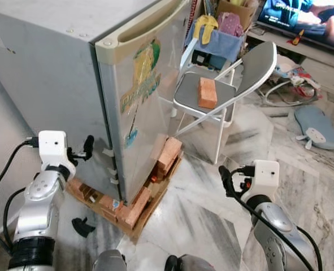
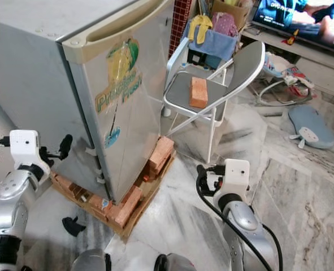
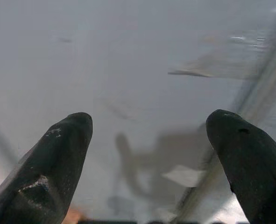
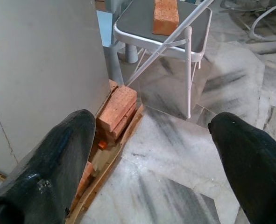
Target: Restocking fridge
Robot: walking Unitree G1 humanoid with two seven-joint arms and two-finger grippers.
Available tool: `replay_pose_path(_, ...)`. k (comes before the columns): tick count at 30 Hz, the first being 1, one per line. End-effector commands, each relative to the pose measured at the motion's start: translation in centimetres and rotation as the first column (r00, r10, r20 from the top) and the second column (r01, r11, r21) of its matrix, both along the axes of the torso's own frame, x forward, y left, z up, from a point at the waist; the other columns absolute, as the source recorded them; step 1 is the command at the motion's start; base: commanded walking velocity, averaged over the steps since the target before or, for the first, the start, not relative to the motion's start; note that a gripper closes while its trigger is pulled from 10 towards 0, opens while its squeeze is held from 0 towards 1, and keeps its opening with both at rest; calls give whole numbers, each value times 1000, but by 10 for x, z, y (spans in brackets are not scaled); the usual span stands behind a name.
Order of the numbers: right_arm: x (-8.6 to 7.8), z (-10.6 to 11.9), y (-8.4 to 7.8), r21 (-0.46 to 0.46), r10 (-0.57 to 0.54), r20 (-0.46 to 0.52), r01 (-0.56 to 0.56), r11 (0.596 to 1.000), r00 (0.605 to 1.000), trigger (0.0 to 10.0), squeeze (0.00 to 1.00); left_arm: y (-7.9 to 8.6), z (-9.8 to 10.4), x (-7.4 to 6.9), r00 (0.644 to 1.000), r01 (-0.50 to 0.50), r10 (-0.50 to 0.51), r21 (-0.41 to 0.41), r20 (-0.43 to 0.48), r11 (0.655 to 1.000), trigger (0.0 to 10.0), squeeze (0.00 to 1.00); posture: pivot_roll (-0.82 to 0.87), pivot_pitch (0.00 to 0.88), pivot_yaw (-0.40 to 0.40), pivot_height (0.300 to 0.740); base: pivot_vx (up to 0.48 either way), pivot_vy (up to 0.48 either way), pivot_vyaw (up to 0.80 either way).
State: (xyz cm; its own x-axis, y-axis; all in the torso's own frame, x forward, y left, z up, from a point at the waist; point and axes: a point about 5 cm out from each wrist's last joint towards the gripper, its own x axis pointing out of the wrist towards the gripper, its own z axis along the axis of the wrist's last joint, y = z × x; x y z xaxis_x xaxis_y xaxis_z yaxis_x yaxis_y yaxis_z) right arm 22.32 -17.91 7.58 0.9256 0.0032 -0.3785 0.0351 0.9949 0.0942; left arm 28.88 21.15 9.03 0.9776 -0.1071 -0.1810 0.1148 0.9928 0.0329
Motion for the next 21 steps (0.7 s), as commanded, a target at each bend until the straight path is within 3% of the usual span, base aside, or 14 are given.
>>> replay_pose_path(1,0,0,-2,-6,-3,5,3,1000,1000,10000,0,-19,6,5,995,99,-100,41,26,994,10000,0,135,32,-105,740,0,0,0)
replay_pose_path(11,1,1,0,-2,-4,2,4,1000,1000,10000,0,-69,18,20,971,214,-222,90,86,973,10000,0,131,30,-105,740,0,0,0)
replay_pose_path(14,1,1,0,0,-4,2,4,1000,1000,10000,0,-86,17,17,940,328,-335,92,67,940,10000,0,130,29,-105,740,0,0,0)
replay_pose_path(15,1,0,0,2,-6,1,6,1000,1000,10000,0,-103,16,4,866,496,-497,33,54,868,10000,0,130,29,-105,740,0,0,0)
replay_pose_path(17,1,0,-1,4,-7,0,7,1000,1000,10000,0,-115,15,-10,790,613,-613,-11,37,790,10000,0,130,29,-105,740,0,0,0)
replay_pose_path(18,1,0,-1,8,-7,0,7,1000,1000,10000,0,-123,14,-24,720,693,-694,-65,20,718,10000,0,130,29,-105,740,0,0,0)
replay_pose_path(21,1,0,0,14,-6,-1,6,1000,1000,10000,0,-130,13,-43,625,771,-780,-164,9,616,10000,0,127,27,-100,740,0,0,0)
